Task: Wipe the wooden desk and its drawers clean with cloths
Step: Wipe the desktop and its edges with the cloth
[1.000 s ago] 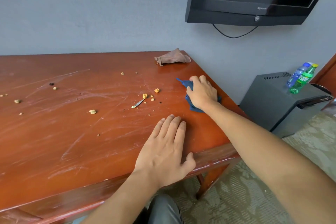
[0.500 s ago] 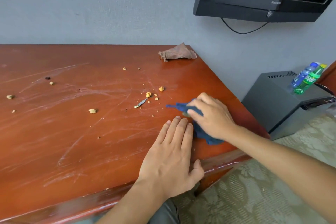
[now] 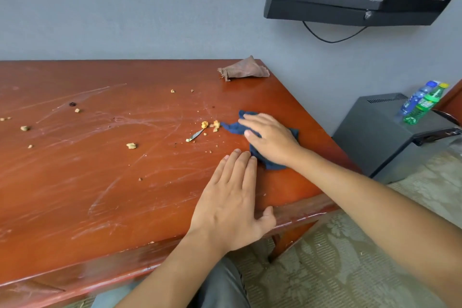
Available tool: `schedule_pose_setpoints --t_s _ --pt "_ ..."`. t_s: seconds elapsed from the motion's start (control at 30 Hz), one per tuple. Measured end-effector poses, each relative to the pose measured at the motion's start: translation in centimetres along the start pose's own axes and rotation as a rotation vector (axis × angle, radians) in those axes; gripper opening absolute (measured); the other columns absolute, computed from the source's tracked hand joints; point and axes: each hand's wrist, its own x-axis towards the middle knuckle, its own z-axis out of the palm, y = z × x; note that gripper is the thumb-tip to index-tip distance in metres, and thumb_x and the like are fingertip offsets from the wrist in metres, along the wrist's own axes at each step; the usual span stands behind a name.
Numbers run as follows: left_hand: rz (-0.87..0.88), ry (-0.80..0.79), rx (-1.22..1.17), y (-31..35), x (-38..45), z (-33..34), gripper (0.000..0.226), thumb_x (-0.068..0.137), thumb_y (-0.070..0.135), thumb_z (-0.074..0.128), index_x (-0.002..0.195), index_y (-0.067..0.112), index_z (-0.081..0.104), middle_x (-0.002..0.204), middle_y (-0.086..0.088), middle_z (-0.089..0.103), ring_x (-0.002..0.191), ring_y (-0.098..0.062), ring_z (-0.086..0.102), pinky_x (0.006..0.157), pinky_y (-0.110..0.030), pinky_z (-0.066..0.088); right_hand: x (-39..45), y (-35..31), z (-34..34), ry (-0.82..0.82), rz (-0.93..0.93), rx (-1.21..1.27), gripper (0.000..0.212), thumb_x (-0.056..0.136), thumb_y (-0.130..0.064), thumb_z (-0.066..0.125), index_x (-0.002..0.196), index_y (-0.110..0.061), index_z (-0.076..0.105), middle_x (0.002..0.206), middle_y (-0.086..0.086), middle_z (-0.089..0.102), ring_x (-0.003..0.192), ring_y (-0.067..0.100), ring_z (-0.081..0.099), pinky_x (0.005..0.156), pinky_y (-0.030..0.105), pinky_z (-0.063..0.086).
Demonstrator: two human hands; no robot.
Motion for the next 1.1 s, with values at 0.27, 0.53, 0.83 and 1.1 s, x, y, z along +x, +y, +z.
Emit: schedule_pose_setpoints --t_s 0.27,0.53,0.83,1.1 --pt "0.026 0.053 -0.046 -0.4 -0.7 -0.9 0.085 0.089 0.060 0.053 0.151 0.002 0.046 0.155 -0.015 0.047 0.150 -0.032 0.036 0.127 -0.045 0.025 -8.0 1.3 -2.2 0.174 0.519 -0.434 0.039 0.107 -0.040 0.036 0.131 -0.020 0.059 0.115 0.006 0.050 0.101 0.028 0.059 0.071 0.037 0.046" --pt "0.109 0.235 -0.159 -2.7 -6.4 -3.5 0.044 0.095 0.018 0.060 0.136 0.002 0.061 0.131 -0.011 0.061 0.125 -0.031 0.056 0.108 -0.042 0.046 -11.8 -3.5 -2.3 0.166 0.525 -0.672 0.027 0.106 -0.037 0.034 0.113 -0.014 0.046 0.096 0.007 0.056 0.054 0.024 0.046 0.044 0.029 0.028" --pt "-0.094 0.299 -0.134 -5.7 -12.3 -4.2 0.018 0.097 0.012 0.060 0.110 0.006 0.070 0.098 -0.005 0.060 0.084 -0.029 0.053 0.073 -0.042 0.046 -11.9 -12.0 1.8 0.209 0.377 -0.646 0.017 0.092 -0.028 0.060 0.089 -0.012 0.058 0.070 0.004 0.056 0.041 0.026 0.057 0.044 0.024 0.025" --pt "-0.159 0.309 -0.063 -7.7 -16.7 -5.5 0.021 0.097 0.012 0.058 0.111 0.004 0.071 0.099 -0.007 0.061 0.084 -0.032 0.054 0.073 -0.045 0.045 -8.1 -11.6 -0.7 0.355 0.414 -0.057 0.029 0.102 -0.047 0.040 0.106 -0.025 0.058 0.104 0.004 0.065 0.094 0.038 0.064 0.080 0.045 0.053"
